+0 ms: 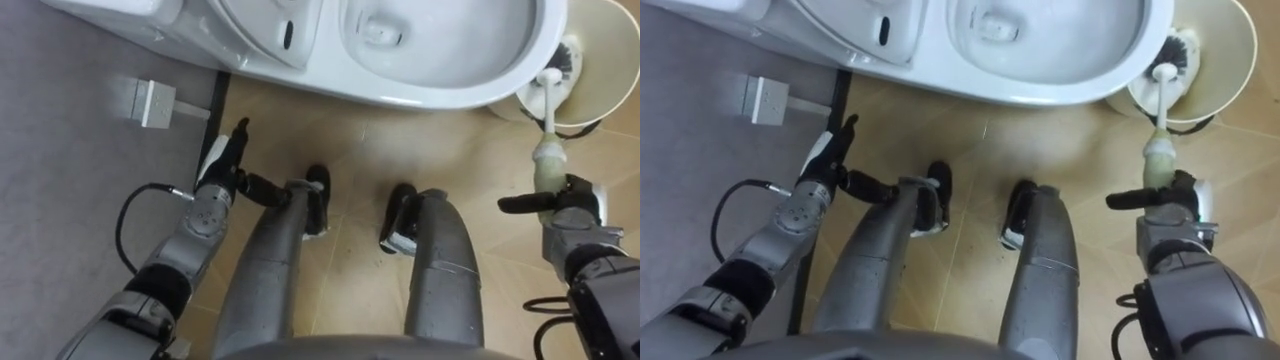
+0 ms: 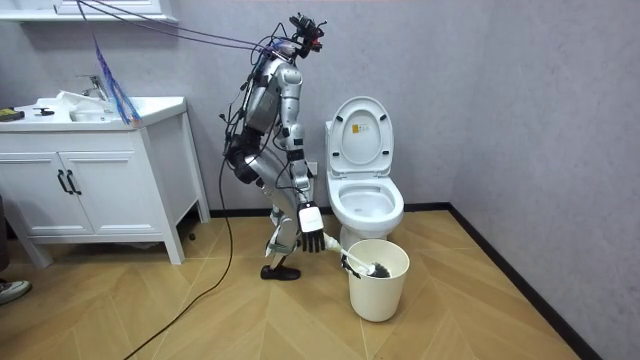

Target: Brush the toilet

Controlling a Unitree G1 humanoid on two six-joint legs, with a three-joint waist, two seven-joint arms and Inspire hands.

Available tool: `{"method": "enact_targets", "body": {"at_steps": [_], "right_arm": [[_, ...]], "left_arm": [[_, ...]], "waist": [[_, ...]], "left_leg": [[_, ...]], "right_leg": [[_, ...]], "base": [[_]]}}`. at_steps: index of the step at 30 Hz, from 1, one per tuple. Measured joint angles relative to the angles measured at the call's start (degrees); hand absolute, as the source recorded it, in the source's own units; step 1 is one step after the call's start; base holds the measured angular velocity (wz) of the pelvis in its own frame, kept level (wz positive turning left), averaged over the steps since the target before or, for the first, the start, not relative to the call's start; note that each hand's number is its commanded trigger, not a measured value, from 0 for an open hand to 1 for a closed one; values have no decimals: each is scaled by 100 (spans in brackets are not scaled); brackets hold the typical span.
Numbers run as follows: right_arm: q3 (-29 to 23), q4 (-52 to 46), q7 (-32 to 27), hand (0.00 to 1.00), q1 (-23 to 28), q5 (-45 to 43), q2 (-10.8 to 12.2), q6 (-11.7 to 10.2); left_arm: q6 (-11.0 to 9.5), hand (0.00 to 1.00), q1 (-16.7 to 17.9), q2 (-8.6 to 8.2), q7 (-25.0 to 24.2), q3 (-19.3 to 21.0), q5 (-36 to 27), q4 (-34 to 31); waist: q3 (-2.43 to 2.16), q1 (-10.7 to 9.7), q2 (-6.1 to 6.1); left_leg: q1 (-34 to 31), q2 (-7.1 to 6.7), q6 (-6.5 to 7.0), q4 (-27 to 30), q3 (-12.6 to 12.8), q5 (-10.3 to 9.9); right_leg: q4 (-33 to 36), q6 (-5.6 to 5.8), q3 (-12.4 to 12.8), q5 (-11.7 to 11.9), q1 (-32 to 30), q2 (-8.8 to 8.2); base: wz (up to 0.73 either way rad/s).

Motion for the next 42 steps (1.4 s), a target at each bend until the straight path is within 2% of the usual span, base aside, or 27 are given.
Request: {"method": "enact_targets", "body": {"at_steps": [17,27,33,36,42], "right_arm": [[121,7,-46,100,22,701,-11,-9],[95,32,-69,100,42,804,-12,5],[93,46,77,100,347,1401,35,8],[87,81,150,100,453,1802,101,21],[-247,232,209,100,635,2018,132,73]], "left_arm": [[-24,0,33,50,149,-86,-61,-119],[-23,0,104,51,150,-102,-229,-148],[-20,0,246,38,124,-99,-206,-174],[-22,0,397,45,101,-83,-213,-171],[-21,0,695,65,85,28,-200,-127]], "waist": [[-3,-13,2],[-8,-17,8],[-15,-10,9],[-22,11,12],[-44,-35,-8]], "left_leg": [[-205,1,4,221,-54,-26],[-138,-4,4,223,-44,-25],[411,-5,-13,-23,-87,-23],[789,66,-38,-282,-121,2],[1692,69,-36,-971,-163,117]], "right_leg": [[154,8,-31,-15,-140,7],[181,8,-13,-32,-86,2],[-136,36,-62,-24,499,81],[-495,-11,-202,78,930,125],[-1209,57,-328,208,1853,180]], "base": [[0],[1],[-1],[-8],[4]]}}
